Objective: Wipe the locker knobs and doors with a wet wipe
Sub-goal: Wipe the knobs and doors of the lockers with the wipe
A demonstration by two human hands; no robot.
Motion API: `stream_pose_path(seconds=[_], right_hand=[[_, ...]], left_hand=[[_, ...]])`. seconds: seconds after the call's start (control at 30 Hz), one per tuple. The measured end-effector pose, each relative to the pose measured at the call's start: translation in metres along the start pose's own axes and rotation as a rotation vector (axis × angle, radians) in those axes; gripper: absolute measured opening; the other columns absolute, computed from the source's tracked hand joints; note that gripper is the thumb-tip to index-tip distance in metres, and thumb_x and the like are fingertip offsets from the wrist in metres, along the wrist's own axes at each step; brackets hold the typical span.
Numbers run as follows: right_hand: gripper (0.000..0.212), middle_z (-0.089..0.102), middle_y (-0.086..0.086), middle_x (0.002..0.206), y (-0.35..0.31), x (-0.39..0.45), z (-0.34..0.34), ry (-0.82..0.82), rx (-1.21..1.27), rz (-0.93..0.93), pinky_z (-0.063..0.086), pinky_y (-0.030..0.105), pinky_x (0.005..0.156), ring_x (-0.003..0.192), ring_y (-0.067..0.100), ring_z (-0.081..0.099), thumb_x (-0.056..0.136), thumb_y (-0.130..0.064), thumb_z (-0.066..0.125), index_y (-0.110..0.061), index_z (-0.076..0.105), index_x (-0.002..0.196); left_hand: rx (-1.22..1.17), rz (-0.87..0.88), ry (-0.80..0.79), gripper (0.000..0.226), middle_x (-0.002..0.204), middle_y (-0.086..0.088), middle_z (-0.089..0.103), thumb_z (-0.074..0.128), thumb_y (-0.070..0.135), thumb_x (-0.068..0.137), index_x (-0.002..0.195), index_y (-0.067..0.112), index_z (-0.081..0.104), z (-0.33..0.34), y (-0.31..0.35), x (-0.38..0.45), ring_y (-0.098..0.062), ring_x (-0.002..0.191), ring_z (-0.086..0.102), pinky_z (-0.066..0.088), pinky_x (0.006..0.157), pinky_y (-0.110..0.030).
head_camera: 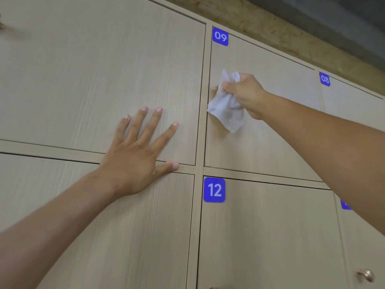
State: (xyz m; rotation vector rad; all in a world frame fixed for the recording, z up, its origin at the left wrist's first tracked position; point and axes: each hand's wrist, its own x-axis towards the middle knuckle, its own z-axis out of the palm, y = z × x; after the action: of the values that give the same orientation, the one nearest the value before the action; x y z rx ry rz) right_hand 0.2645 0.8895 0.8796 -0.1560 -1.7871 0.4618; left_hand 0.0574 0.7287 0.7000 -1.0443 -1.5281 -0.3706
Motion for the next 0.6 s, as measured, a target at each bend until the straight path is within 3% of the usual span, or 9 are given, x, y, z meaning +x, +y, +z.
stream_pose_path(seconds=[0.1,0.2,0.33,0.47,0.6], right_hand=[[0.011,0.069,0.0,0.09,-0.003,0.0,0.003,0.014,0.04,0.015,0.053,0.023,0.063,0.081,0.016,0.069,0.097,-0.023,0.062,-0.015,0.065,0.103],[0.025,0.072,0.002,0.099,-0.005,0.002,0.007,0.057,0.059,0.039,0.056,0.028,0.071,0.087,0.018,0.071,0.095,-0.03,0.064,-0.013,0.067,0.114],[0.018,0.066,0.002,0.096,-0.005,0.005,0.009,0.127,0.005,0.07,0.05,0.028,0.072,0.086,0.021,0.064,0.101,-0.03,0.053,-0.016,0.063,0.106],[0.014,0.065,-0.001,0.089,0.001,0.001,0.008,0.098,0.017,0.04,0.051,0.029,0.075,0.085,0.019,0.064,0.102,-0.026,0.052,-0.016,0.062,0.104],[0.028,0.072,0.003,0.104,0.002,-0.003,0.011,0.1,0.066,0.033,0.059,0.035,0.084,0.094,0.021,0.072,0.097,-0.028,0.06,-0.012,0.063,0.12]], left_hand=[[-0.011,0.001,0.004,0.092,0.172,-0.007,-0.018,-0.002,0.084,0.082,0.162,0.039,-0.013,-0.001,0.001,0.0,-0.032,0.157,-0.018,-0.007,0.126,-0.053],[-0.008,0.002,-0.013,0.093,0.172,-0.007,-0.017,-0.002,0.084,0.082,0.162,0.039,-0.012,-0.003,0.001,0.0,-0.033,0.157,-0.017,-0.007,0.125,-0.053],[-0.007,-0.007,-0.028,0.094,0.171,-0.006,-0.022,-0.006,0.085,0.078,0.16,0.04,-0.017,-0.006,0.002,0.0,-0.032,0.157,-0.021,-0.008,0.126,-0.052],[-0.009,-0.006,-0.021,0.094,0.172,-0.007,-0.018,-0.006,0.084,0.079,0.161,0.04,-0.014,-0.006,0.002,-0.001,-0.033,0.157,-0.017,-0.006,0.126,-0.053],[-0.01,-0.009,-0.02,0.093,0.172,-0.006,-0.018,-0.003,0.084,0.081,0.161,0.04,-0.013,-0.004,0.002,0.0,-0.032,0.157,-0.018,-0.007,0.126,-0.053]])
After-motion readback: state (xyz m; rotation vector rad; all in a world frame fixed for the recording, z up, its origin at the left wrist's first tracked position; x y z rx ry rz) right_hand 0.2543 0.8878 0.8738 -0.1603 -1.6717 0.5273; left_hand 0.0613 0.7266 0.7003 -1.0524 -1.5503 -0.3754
